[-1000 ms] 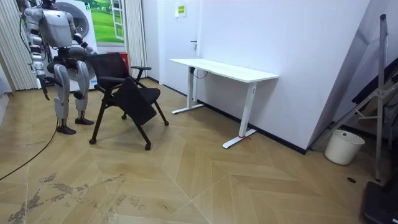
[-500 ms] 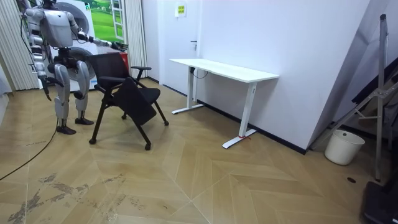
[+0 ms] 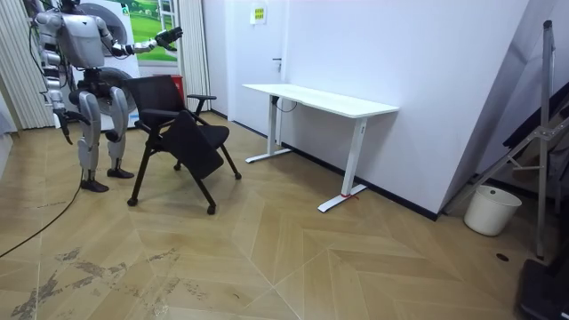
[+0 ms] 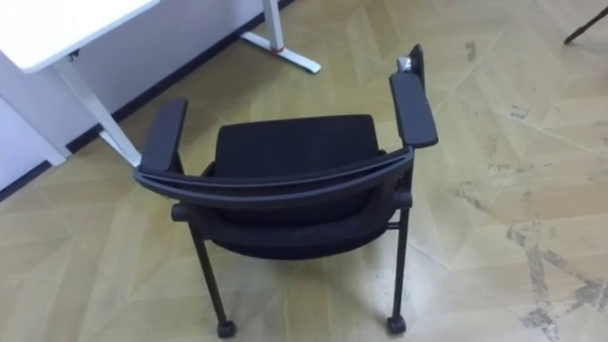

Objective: Push chair

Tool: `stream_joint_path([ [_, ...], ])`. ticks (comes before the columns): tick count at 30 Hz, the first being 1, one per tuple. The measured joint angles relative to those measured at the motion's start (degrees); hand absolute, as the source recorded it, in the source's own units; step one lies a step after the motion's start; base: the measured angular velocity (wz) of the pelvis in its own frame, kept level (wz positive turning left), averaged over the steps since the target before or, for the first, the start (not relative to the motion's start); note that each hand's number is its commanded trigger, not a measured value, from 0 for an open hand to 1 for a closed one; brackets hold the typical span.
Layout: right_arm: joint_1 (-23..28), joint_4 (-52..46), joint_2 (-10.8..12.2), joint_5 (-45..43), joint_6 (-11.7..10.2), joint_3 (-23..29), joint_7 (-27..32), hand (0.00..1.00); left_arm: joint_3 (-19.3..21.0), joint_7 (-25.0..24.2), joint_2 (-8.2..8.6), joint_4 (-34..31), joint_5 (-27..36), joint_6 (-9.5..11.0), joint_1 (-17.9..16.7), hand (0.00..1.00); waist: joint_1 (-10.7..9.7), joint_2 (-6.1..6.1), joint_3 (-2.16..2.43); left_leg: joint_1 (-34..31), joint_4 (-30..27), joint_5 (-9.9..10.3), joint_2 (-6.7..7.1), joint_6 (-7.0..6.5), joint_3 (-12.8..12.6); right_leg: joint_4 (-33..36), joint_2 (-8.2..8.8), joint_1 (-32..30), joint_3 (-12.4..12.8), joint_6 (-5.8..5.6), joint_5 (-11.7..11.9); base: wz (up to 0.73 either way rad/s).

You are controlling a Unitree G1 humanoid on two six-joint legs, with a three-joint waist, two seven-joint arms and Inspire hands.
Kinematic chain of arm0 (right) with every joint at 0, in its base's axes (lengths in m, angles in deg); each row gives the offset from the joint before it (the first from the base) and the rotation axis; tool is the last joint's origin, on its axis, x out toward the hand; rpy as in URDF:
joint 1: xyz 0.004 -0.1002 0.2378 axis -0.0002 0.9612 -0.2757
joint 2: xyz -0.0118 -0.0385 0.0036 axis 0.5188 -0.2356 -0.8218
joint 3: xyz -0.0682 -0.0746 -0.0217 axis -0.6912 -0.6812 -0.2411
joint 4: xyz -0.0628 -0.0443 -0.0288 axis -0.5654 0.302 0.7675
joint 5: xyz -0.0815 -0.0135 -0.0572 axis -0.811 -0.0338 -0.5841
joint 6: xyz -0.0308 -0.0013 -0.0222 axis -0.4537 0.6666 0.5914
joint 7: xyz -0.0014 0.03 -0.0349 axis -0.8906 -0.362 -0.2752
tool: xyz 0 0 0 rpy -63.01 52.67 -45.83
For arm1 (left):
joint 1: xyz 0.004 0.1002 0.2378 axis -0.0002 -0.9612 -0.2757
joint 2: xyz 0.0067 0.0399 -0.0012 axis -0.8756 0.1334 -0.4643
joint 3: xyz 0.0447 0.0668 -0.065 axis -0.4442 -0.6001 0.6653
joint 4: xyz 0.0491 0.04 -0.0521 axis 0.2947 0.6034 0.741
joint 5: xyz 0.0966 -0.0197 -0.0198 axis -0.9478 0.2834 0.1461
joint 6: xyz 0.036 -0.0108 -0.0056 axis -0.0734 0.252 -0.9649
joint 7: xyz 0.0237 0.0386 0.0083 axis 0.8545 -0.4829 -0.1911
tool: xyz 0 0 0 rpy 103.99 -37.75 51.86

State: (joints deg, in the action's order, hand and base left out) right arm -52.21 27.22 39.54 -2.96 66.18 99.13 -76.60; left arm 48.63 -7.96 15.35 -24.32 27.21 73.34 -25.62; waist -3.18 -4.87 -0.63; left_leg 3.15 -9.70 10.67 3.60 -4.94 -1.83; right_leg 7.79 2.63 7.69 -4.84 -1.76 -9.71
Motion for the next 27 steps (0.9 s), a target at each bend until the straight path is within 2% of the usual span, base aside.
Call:
stream_joint_path([
  [4, -0.9, 0.4, 0.3, 0.3, -0.1, -0.3, 0.0, 0.0, -3.7, -1.6, -0.08, -0.3, -6.1, -0.6, 0.1, 0.0, -1.9, 0.02, -0.07, -0.8, -0.6, 0.0, 0.08, 0.0, 0.1, 0.0, 0.0, -0.4, 0.0, 0.0, 0.0, 0.02],
  [6, -1.5, 1.8, 0.1, 0.7, -0.1, -2.4, -0.1, 0.0, -6.7, -3.5, -0.21, -0.5, -9.5, -0.9, 0.5, 0.0, -2.7, 0.0, -0.07, -1.5, -1.1, 0.0, 0.12, 0.03, 0.1, 0.0, -0.01, -0.9, 0.1, 0.0, 0.0, 0.0],
  [9, -1.5, 1.9, -0.1, 0.7, -0.1, -4.6, -0.5, 0.0, -11.1, -5.8, -0.24, -0.7, -13.0, -1.0, 1.2, 0.0, -3.1, -0.17, -0.06, -2.0, -1.1, 0.0, 0.09, 0.04, -0.2, 0.0, -0.03, -1.6, 0.3, 0.0, 0.0, -0.05],
  [13, -2.0, 1.9, -0.3, -0.5, -0.1, -6.9, -0.7, 0.0, -16.9, -9.0, -0.26, -0.5, -13.8, -1.3, 1.5, 0.0, -4.7, -0.3, -0.09, -2.0, -1.0, 0.0, -0.12, 0.04, -0.7, 0.0, -0.04, -1.7, 0.6, 0.0, 0.0, -0.07],
  [15, -2.4, 2.0, -0.5, -0.3, -0.2, -7.3, -0.6, 0.0, -20.4, -11.3, -0.27, -0.4, -13.8, -1.5, 2.0, 0.0, -5.3, -0.53, -0.24, -2.0, -0.9, 0.0, -0.14, 0.04, -1.2, 0.0, -0.01, -1.8, 1.0, 0.0, 0.0, -0.1],
  [18, -2.6, 1.8, -0.5, -0.1, -0.9, -7.2, -0.4, 0.0, -22.0, -14.5, -0.26, -0.4, -14.2, -1.3, 2.5, 0.0, -6.4, -0.84, -0.36, -1.9, -0.7, 0.0, -0.18, 0.04, -1.3, 0.0, -0.03, -1.9, 1.3, 0.0, 0.0, -0.05],
  [21, -2.3, 1.9, -0.7, 0.0, -1.3, -7.2, 0.0, 0.0, -22.0, -16.7, -0.27, -0.4, -14.5, -1.5, 3.3, 0.0, -6.5, -1.35, -0.47, -1.9, -0.6, 0.0, -0.21, 0.04, -1.4, 0.0, -0.05, -2.0, 1.6, 0.0, 0.0, -0.02],
  [23, -2.1, 2.0, -0.9, 0.3, -1.3, -7.2, 0.0, 0.0, -22.0, -17.8, -0.27, -0.4, -14.6, -1.7, 3.3, 0.0, -6.5, -1.66, -0.36, -1.8, -0.6, 0.0, -0.2, 0.04, -1.5, 0.0, -0.05, -2.0, 1.6, 0.0, 0.0, 0.0],
  [27, -2.4, 1.9, -0.9, 0.9, -1.4, -7.2, 0.0, 0.0, -22.0, -20.1, -0.27, -0.4, -15.0, -2.1, 3.3, 0.0, -6.4, -1.66, -0.37, -1.5, -0.5, 0.0, -0.24, 0.04, -1.4, 0.0, -0.06, -1.8, 1.5, 0.0, 0.0, 0.0],
])
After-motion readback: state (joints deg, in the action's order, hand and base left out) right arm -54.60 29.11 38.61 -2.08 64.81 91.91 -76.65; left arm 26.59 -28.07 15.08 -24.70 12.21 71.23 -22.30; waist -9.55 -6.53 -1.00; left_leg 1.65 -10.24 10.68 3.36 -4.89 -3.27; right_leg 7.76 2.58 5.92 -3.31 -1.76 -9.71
